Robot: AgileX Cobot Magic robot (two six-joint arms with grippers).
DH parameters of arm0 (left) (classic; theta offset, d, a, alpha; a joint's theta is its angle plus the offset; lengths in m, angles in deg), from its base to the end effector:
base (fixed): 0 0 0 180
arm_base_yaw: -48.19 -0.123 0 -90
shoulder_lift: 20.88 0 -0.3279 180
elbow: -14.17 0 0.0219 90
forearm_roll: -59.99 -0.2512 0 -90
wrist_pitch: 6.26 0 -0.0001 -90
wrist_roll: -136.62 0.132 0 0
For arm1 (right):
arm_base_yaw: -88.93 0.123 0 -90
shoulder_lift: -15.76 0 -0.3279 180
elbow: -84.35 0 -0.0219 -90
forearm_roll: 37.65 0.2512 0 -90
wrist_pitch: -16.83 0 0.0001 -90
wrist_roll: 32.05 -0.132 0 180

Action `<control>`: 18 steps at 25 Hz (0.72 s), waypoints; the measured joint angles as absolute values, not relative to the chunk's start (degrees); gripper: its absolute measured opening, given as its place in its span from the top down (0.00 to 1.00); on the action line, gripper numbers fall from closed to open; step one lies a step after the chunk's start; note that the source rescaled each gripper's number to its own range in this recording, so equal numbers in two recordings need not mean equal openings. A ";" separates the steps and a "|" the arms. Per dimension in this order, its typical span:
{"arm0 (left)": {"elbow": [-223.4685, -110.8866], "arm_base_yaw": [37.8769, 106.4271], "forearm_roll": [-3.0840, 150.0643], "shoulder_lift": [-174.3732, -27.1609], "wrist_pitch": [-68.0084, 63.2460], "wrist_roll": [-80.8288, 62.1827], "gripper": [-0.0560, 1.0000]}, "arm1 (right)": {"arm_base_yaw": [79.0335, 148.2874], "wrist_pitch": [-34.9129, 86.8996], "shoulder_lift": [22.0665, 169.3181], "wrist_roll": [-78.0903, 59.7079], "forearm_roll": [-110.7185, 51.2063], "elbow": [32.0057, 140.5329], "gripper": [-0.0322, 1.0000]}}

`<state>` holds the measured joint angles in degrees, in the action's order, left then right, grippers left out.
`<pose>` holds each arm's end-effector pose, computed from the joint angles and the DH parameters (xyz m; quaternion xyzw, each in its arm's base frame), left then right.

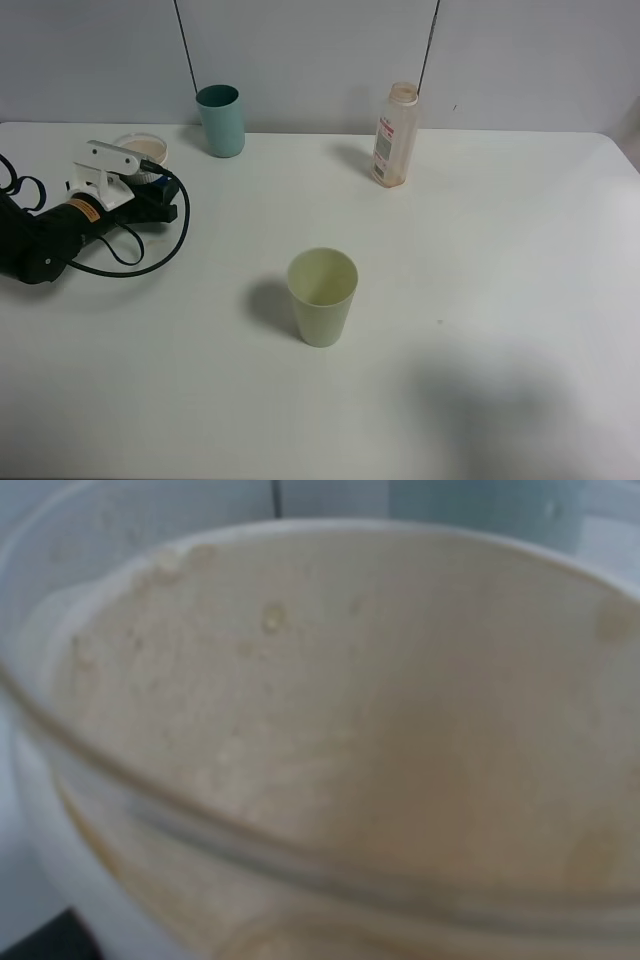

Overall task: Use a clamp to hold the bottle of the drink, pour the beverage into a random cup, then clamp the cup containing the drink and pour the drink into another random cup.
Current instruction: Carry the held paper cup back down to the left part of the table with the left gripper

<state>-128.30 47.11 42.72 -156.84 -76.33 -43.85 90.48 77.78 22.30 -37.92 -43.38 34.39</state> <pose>0.4094 -0.0291 0.0725 0.1171 0.7776 -0.0758 0.6130 -0.0113 -0.0118 0.2568 0.0341 0.8529 -0.0163 0.5206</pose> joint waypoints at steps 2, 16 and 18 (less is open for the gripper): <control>-128.30 47.11 42.83 -156.87 -76.48 -43.85 0.93 | 90.48 77.78 22.30 -37.92 -43.38 34.39 0.00; -130.41 47.11 43.74 -157.78 -76.25 -44.09 0.93 | 90.48 77.78 22.30 -37.92 -43.54 34.39 0.00; -131.50 47.11 43.74 -158.72 -76.58 -45.76 0.93 | 90.48 77.78 22.30 -37.92 -43.56 34.39 0.00</control>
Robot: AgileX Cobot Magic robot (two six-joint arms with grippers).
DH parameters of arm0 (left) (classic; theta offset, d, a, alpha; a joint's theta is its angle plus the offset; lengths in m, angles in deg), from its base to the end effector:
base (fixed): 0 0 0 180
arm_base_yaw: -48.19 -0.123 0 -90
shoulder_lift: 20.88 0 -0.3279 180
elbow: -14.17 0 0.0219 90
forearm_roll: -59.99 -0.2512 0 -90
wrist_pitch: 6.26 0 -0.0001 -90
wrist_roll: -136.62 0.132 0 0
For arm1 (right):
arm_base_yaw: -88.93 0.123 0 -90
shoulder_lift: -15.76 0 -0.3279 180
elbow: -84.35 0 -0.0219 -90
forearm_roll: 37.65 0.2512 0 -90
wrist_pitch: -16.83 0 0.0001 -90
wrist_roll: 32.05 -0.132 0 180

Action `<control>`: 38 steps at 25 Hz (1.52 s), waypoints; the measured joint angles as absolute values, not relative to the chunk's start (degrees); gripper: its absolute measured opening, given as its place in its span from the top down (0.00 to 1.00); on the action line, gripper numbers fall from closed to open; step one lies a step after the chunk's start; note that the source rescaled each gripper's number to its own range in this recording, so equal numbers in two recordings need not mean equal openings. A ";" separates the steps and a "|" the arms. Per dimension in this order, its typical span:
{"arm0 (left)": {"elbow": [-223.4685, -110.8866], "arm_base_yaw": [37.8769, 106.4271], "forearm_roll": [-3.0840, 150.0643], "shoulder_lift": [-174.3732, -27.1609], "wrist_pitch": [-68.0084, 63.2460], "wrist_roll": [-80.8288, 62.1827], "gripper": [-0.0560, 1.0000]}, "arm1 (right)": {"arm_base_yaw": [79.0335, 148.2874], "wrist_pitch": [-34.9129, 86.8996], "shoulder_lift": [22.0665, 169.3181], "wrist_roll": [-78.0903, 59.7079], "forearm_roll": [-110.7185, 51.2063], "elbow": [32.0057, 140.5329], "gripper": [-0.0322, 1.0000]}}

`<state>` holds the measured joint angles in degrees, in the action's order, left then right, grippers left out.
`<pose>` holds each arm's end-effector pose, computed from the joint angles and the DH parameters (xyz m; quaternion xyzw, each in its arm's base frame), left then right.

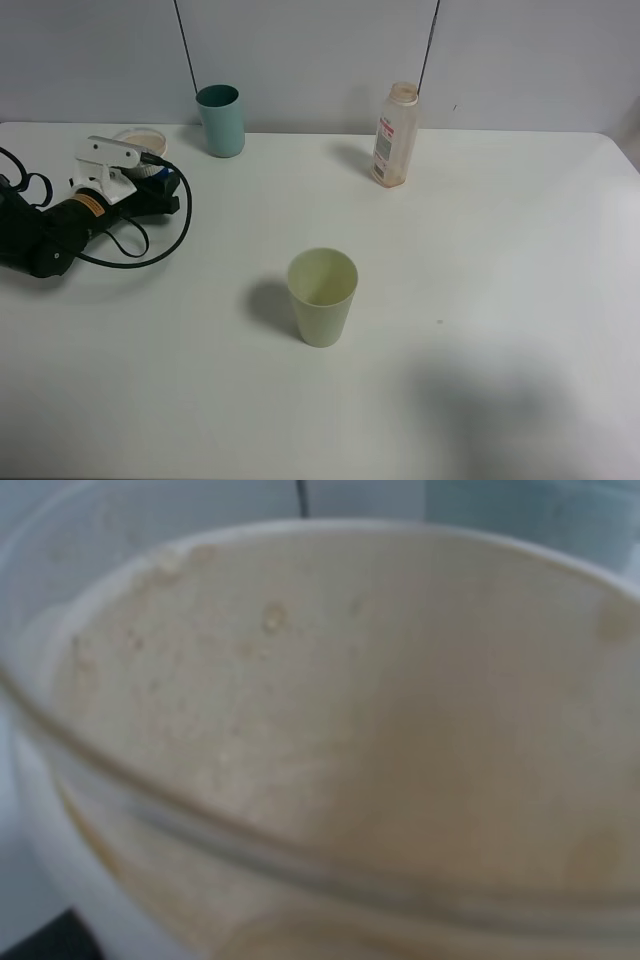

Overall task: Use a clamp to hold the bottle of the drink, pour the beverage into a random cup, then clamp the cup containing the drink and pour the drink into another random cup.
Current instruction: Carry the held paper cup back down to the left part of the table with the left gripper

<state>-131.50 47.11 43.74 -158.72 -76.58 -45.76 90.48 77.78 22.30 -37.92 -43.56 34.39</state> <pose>0.4238 -0.0268 0.0693 0.0976 0.7718 -0.0804 0.6231 -0.0113 -0.0122 0.2568 0.0342 0.8529 -0.0179 0.5207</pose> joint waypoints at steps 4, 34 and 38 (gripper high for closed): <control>-132.14 47.11 43.74 -159.02 -76.66 -47.34 0.93 | 90.48 77.78 22.30 -37.92 -43.56 34.39 0.00; -132.24 47.11 44.15 -159.25 -76.27 -52.36 0.48 | 90.48 77.78 22.30 -37.92 -43.56 34.39 0.00; -132.24 47.11 44.22 -159.32 -76.15 -53.38 0.33 | 90.48 77.78 22.30 -37.92 -43.56 34.39 0.00</control>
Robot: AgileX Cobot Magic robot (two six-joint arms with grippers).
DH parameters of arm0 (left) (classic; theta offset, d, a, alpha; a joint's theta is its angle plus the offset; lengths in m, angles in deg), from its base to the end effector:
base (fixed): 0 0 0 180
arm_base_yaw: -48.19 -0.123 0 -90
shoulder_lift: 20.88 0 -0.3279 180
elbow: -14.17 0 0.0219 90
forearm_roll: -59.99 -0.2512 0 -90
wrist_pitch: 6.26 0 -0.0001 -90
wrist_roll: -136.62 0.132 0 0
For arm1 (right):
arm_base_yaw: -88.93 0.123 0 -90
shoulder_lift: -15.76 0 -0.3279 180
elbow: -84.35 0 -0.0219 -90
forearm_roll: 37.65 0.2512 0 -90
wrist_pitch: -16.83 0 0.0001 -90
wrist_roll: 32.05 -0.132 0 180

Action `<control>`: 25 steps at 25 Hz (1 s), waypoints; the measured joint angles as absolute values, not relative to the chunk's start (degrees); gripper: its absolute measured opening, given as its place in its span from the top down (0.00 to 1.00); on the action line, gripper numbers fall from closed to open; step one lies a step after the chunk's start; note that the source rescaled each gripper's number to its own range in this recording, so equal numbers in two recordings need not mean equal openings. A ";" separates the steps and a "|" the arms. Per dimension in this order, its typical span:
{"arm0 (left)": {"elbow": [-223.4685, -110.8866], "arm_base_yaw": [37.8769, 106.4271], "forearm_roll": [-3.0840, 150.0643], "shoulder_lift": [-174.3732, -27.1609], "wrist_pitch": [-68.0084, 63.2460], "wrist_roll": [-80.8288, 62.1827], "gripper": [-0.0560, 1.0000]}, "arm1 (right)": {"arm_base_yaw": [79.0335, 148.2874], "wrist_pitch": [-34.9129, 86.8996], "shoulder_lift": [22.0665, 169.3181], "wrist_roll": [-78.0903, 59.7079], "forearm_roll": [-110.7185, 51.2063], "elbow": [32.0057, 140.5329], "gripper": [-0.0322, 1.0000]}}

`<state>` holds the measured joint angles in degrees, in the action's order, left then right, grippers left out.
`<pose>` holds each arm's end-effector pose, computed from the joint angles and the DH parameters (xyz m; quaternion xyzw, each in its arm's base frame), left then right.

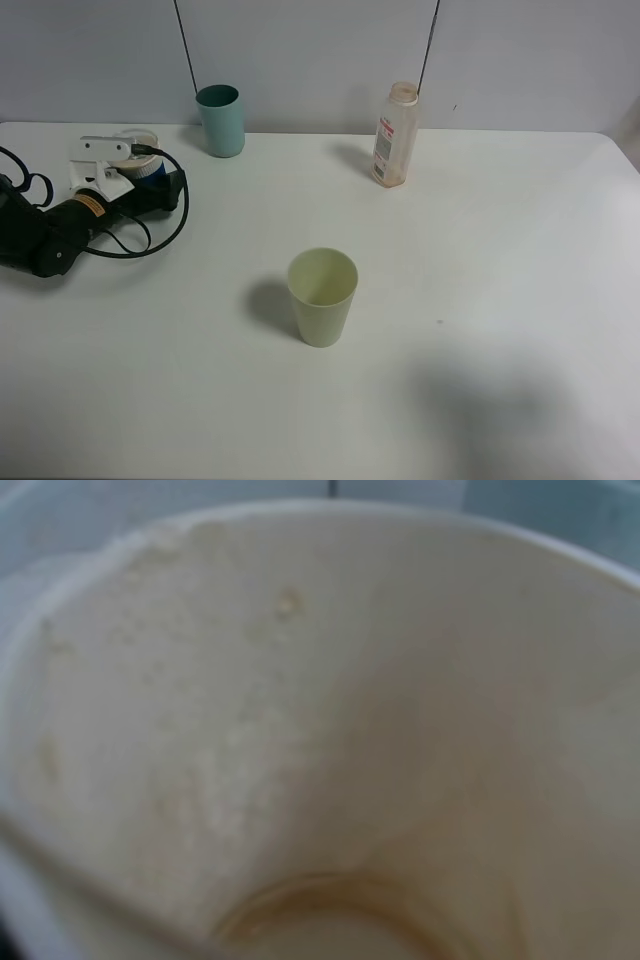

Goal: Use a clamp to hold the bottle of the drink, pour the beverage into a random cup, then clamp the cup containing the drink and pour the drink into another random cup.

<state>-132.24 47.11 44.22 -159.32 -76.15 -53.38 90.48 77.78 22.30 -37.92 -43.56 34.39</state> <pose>0.4268 -0.0256 0.0663 0.0427 0.7783 -0.1188 0.6151 -0.0113 -0.0122 0.2568 0.0342 0.8529 -0.0179 0.5207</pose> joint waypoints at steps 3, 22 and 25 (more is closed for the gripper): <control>-132.24 47.11 45.25 -159.32 -76.15 -54.02 0.22 | 90.48 77.78 22.30 -37.92 -43.56 34.39 0.00; -131.36 47.11 47.09 -153.40 -76.14 -54.85 0.08 | 90.48 77.78 22.30 -37.92 -43.56 34.39 0.00; -129.74 47.11 47.09 -152.45 -76.14 -54.85 0.08 | 90.48 77.78 22.30 -37.92 -43.56 34.39 0.00</control>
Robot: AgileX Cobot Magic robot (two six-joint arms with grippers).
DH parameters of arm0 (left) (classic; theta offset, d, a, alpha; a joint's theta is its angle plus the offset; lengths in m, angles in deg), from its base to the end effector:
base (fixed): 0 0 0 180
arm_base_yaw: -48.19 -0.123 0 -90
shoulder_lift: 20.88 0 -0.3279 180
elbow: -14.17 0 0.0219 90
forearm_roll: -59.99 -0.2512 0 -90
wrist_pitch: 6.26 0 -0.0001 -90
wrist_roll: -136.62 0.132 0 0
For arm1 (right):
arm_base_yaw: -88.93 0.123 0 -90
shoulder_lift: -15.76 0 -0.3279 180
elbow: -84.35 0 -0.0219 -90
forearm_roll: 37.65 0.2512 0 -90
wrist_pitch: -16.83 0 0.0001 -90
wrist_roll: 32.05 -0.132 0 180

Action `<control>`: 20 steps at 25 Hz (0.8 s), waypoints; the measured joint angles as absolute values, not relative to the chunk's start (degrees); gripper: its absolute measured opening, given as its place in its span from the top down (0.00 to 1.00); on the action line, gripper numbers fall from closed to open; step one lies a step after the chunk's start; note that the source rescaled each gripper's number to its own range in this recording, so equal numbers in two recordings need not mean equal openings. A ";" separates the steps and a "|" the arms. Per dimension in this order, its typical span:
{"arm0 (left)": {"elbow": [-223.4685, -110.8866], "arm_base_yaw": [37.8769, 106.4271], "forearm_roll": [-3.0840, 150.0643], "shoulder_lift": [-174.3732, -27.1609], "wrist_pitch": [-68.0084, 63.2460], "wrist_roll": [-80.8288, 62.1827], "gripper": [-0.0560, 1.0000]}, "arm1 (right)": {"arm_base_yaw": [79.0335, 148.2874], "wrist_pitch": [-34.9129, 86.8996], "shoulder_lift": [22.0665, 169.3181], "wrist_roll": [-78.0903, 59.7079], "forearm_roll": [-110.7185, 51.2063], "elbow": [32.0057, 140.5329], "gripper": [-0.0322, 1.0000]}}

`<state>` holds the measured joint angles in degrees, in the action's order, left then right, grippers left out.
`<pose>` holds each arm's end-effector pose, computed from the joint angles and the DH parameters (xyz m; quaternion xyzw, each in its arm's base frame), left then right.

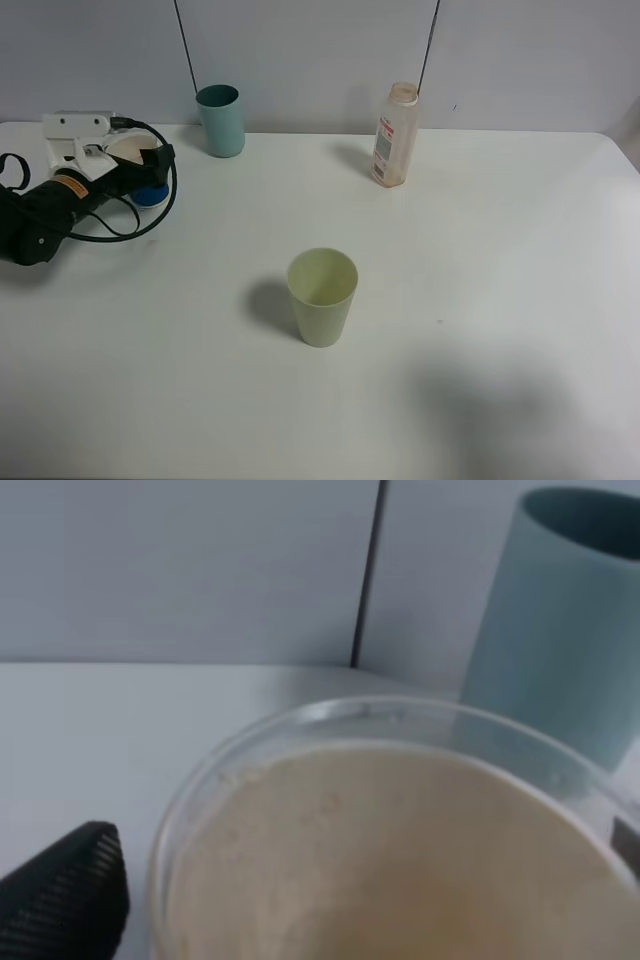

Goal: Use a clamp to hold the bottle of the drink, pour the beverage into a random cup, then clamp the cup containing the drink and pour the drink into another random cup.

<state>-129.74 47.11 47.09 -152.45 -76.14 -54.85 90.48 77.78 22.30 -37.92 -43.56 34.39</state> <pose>0.4208 -0.0197 0.1090 0.0160 0.7550 -0.1130 0.6458 -0.0113 -0.0122 0.2568 0.0342 0.8529 -0.0179 0.5207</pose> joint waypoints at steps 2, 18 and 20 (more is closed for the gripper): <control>-128.62 46.86 47.09 -151.62 -76.14 -54.85 0.08 | 90.48 77.78 22.30 -37.92 -43.56 34.39 0.00; -126.45 45.48 45.90 -141.79 -76.14 -55.66 0.08 | 90.48 77.78 22.30 -37.92 -43.56 34.39 0.00; -126.04 45.48 45.69 -140.95 -76.14 -55.67 0.08 | 90.48 77.78 22.30 -37.92 -43.56 34.39 0.00</control>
